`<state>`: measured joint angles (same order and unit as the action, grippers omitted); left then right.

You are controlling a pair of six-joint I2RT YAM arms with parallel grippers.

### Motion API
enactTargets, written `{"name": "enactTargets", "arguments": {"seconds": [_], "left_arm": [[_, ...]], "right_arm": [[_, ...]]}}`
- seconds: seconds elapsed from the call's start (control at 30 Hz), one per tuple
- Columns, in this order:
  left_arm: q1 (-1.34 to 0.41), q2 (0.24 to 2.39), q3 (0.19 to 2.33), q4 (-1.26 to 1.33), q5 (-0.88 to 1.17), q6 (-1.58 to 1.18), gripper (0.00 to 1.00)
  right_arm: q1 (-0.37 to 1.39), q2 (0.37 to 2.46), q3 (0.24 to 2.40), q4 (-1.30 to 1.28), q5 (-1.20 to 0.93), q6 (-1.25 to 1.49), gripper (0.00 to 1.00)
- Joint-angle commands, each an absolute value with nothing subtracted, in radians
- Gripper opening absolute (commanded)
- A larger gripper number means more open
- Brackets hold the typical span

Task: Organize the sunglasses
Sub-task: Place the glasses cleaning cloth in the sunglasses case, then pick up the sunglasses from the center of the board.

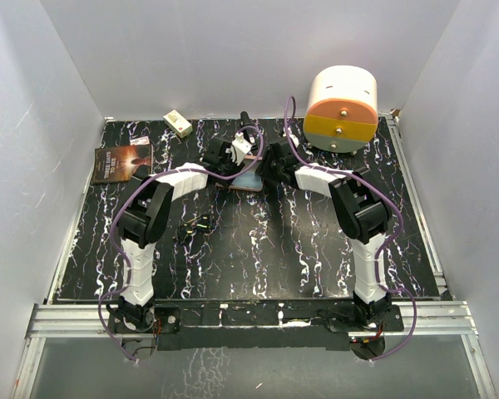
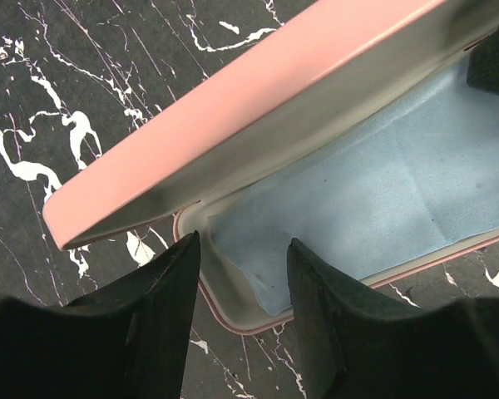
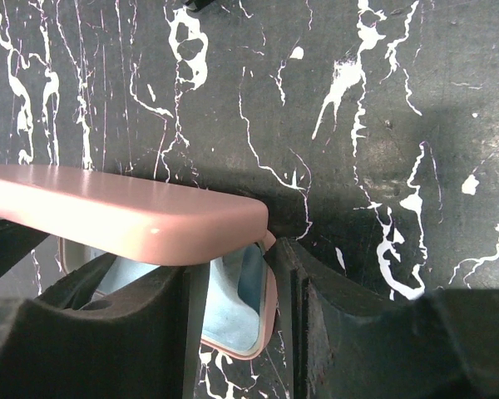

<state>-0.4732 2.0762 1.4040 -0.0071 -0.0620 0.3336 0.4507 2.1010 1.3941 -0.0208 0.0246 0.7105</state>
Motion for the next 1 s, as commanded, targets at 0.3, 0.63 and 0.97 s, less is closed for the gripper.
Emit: {"name": "enactTargets", "arguments": {"seconds": [0.3, 0.63, 0.97], "left_arm": [[-0.466, 1.928, 1.374, 0.007, -0.063, 0.348, 0.49], [-0.465, 1.873, 1.426, -0.123, -0.165, 0.325, 0.53], [-0.305, 1.639, 1.340, -0.347, 0.048, 0.384, 0.48]], "right_arm": [[0.454, 1.992, 1.348, 0.078, 0.061, 0.695, 0.52], [0.453, 1.871, 1.269, 0.024, 0.111, 0.680, 0.62], [0.463, 1.572, 0.996, -0.020, 0.046, 0.697, 0.63]]}}
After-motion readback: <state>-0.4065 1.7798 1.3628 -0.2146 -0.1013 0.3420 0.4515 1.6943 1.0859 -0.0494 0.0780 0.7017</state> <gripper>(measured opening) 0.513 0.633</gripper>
